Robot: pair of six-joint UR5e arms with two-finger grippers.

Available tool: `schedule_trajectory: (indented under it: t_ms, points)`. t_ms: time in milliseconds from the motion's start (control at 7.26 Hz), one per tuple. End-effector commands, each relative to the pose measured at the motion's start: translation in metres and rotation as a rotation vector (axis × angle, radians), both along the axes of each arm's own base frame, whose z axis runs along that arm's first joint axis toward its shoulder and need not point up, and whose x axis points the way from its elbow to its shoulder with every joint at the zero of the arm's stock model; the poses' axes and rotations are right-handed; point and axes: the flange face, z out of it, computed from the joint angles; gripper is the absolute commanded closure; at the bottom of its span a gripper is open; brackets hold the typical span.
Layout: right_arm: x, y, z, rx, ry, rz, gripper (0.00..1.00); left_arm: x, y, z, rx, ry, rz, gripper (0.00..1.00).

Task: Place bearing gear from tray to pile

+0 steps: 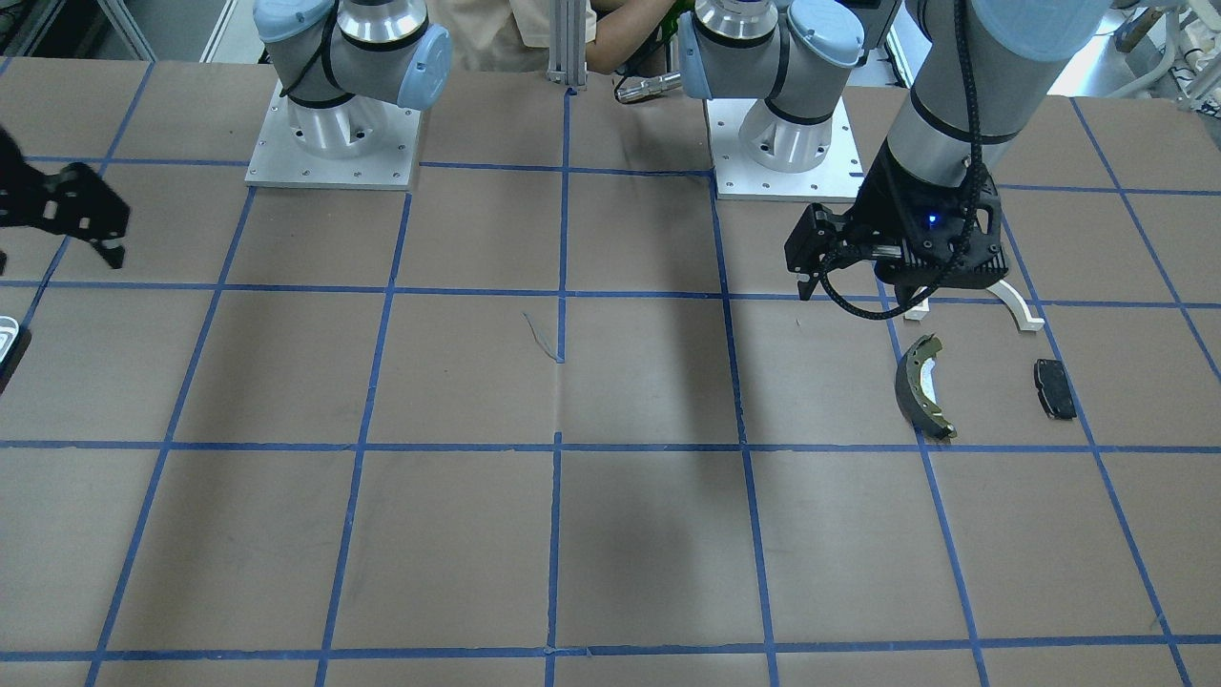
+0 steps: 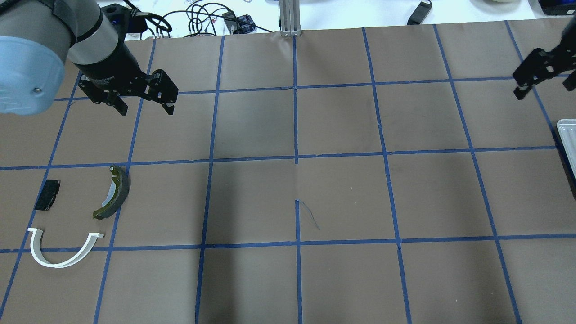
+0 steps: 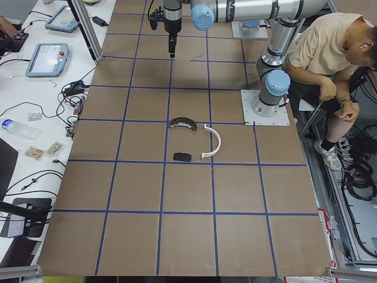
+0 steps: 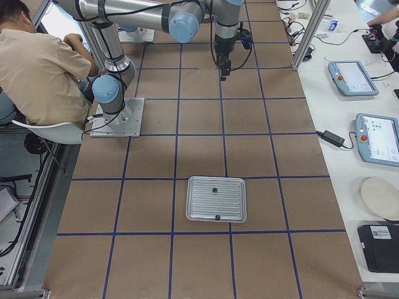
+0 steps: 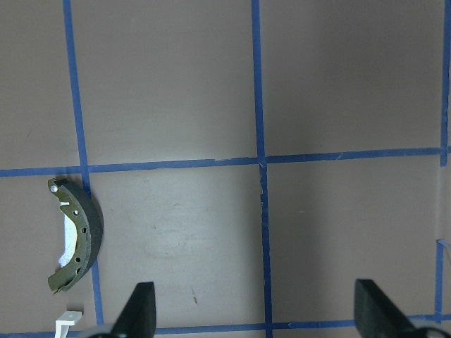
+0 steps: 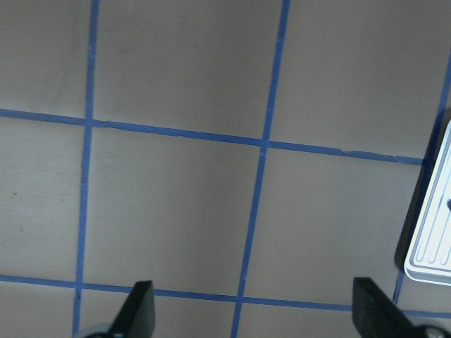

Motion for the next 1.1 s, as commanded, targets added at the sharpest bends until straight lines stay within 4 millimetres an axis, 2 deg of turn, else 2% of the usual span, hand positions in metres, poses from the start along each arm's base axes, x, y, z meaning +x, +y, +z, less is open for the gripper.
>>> schedule_trajectory:
  t_ms: [0, 138, 276, 413, 551, 689, 827, 964]
  points:
    - [-0.118, -0.009, -0.066, 0.043, -0.006, 0.017, 0.00, 0.000, 0.000, -0.001, 0.001, 0.000, -0.003, 0.00]
    - [-0.169, -0.013, -0.099, 0.021, 0.006, 0.033, 0.00, 0.001, 0.000, -0.001, 0.001, -0.001, -0.002, 0.00]
    - [-0.215, -0.014, -0.142, 0.015, -0.001, 0.042, 0.00, 0.000, 0.000, -0.001, 0.003, 0.000, -0.003, 0.00]
    - [-0.261, 0.000, -0.179, 0.022, -0.031, -0.007, 0.00, 0.000, 0.000, -0.001, 0.001, 0.000, -0.003, 0.00]
    - [-0.283, -0.003, -0.214, -0.020, -0.040, 0.085, 0.00, -0.001, 0.000, -0.001, 0.002, 0.002, 0.000, 0.00]
    - [-0.301, -0.007, -0.231, -0.056, 0.023, 0.105, 0.00, 0.001, 0.000, -0.001, 0.001, 0.000, 0.000, 0.00]
    - [-0.311, 0.000, -0.248, -0.047, 0.000, 0.093, 0.00, 0.000, 0.000, -0.001, 0.003, 0.000, -0.002, 0.00]
    - [-0.311, 0.002, -0.267, -0.033, -0.022, 0.093, 0.06, 0.000, 0.000, -0.001, 0.001, 0.000, -0.002, 0.00]
